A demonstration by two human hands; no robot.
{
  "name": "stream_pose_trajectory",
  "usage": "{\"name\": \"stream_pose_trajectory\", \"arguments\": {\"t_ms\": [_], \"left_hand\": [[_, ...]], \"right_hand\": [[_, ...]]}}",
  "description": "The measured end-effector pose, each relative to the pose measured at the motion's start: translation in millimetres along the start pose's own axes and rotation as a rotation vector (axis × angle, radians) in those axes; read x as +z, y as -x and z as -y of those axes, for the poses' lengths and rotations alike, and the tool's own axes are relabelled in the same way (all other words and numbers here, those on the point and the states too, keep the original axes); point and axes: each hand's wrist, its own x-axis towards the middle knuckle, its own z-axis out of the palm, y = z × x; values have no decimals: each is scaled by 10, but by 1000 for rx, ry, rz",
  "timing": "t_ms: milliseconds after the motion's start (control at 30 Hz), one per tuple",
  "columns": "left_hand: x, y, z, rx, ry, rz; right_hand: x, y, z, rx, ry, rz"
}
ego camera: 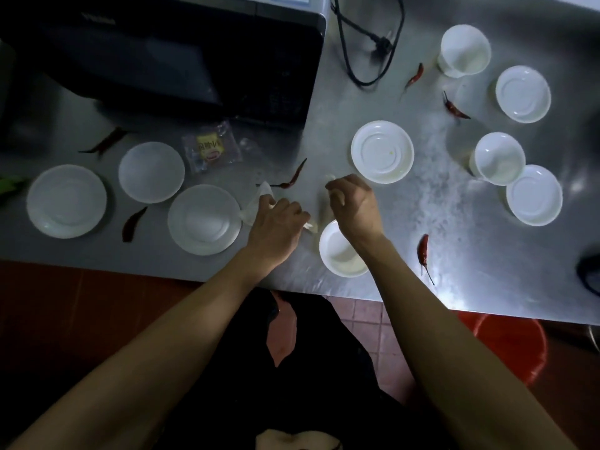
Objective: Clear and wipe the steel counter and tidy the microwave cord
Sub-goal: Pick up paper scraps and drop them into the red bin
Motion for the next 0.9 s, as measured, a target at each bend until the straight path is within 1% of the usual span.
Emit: {"name": "stream_pose_trajectory", "arguments": {"t_ms": [133,300,433,533,733,900], "left_hand": [[-130,-33,34,26,117,-102],[-370,-143,32,40,242,-180],[-511,-303,-73,135,296,-171],[-616,-407,-277,204,318,-174],[-687,-524,-768,356,312,-146],[-609,-552,-1346,487,327,-110]], "right_hand": [[-115,177,92,40,-63,-98],[-312,435,150,91,-50,-244],[-505,659,157,152,-8,-326],[-647,841,98,174,39,-382],[-868,1254,-127,279,48,-468],[-1091,1735,-421,387,53,-541]]}}
